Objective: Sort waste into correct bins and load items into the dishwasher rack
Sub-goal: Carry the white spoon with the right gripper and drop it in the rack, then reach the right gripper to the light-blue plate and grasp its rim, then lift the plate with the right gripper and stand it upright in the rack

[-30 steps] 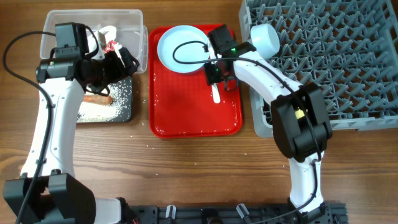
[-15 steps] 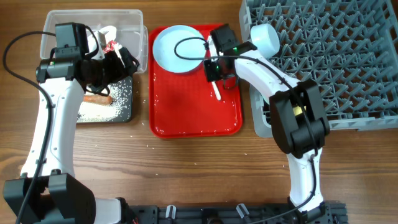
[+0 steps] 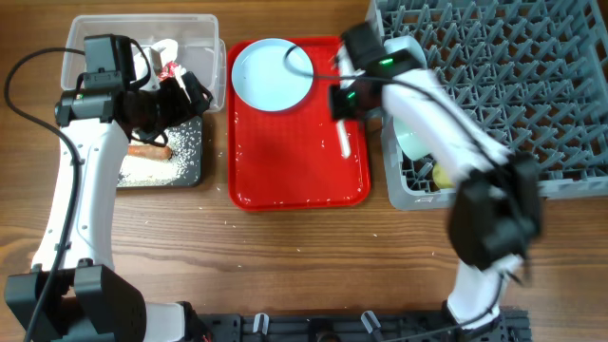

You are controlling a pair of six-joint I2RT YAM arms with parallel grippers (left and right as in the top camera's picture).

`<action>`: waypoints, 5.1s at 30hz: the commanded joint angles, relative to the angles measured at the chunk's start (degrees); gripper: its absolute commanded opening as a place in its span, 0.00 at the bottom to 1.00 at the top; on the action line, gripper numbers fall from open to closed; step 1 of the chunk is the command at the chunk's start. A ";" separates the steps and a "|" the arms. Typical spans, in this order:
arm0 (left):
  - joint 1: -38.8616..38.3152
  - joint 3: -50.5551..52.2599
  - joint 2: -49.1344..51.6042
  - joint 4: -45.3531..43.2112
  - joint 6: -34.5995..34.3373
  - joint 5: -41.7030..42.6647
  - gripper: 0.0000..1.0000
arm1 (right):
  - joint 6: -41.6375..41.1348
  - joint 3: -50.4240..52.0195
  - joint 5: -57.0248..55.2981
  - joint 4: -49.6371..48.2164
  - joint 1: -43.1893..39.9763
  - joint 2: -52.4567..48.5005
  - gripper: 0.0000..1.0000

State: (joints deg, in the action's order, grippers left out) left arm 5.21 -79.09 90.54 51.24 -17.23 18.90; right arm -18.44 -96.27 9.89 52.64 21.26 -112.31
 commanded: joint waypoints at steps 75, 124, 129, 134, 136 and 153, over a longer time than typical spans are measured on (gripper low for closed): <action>0.15 -0.61 0.37 -0.11 0.50 -0.35 1.00 | -20.83 1.75 -10.25 -21.75 3.04 -18.97 0.11; 0.15 -0.61 0.37 -0.11 0.50 -0.35 1.00 | 52.00 3.02 -53.59 -17.53 -15.32 5.55 0.04; 0.15 -0.61 0.37 -0.11 0.50 -0.35 1.00 | 51.43 2.99 -56.08 -21.03 -16.35 5.60 0.04; 0.15 -0.61 0.37 -0.11 0.50 -0.35 1.00 | 53.96 2.97 -60.24 -25.38 -16.41 6.58 0.04; 0.15 -0.61 0.37 -0.11 0.50 -0.35 1.00 | 55.04 2.97 -60.24 -26.43 -16.41 7.19 0.04; 0.15 -0.61 0.37 -0.11 0.50 -0.35 1.00 | 47.41 2.95 -41.27 -15.06 -15.43 7.45 0.68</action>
State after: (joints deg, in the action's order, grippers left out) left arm 5.21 -79.09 90.54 51.24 -17.23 18.87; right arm 35.92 -93.45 -36.07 37.30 5.32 -105.84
